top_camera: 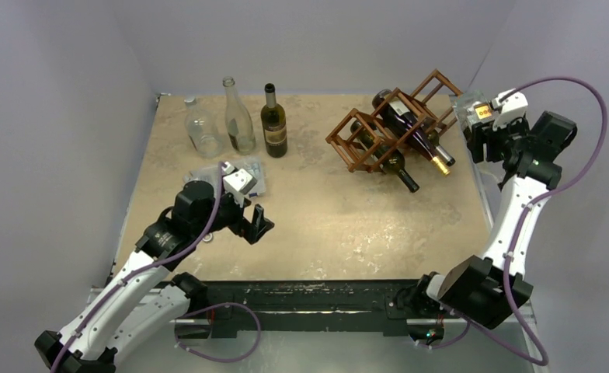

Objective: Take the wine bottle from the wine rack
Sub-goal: Pick up the wine bottle from the center of the board.

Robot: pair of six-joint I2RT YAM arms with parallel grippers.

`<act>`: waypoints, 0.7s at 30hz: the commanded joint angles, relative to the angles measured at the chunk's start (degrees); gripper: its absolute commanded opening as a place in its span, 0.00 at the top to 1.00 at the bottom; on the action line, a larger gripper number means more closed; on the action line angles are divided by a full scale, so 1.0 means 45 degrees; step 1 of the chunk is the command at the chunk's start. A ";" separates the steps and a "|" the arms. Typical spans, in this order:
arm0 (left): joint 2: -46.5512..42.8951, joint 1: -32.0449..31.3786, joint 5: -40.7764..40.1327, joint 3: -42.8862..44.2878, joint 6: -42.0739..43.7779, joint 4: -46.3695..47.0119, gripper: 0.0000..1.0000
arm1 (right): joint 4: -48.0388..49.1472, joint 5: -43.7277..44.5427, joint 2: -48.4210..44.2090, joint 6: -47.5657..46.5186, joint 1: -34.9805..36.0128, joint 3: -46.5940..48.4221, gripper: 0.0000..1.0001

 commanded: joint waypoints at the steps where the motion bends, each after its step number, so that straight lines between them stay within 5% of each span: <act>1: -0.0332 0.0023 0.1761 0.0319 0.0139 0.0730 0.00 | 0.0006 -0.4079 -0.0834 0.1609 0.0312 0.1168 1.00; 12: -0.0791 -0.0255 0.3974 -0.0766 -0.3354 0.4710 0.00 | 0.1774 -0.7485 -0.2208 0.5989 0.4125 -0.0707 1.00; 21: 0.0836 -0.4469 -0.0346 -0.1795 -0.6478 0.9970 0.00 | 1.0018 -0.8206 -0.3233 1.3991 0.6390 -0.4538 1.00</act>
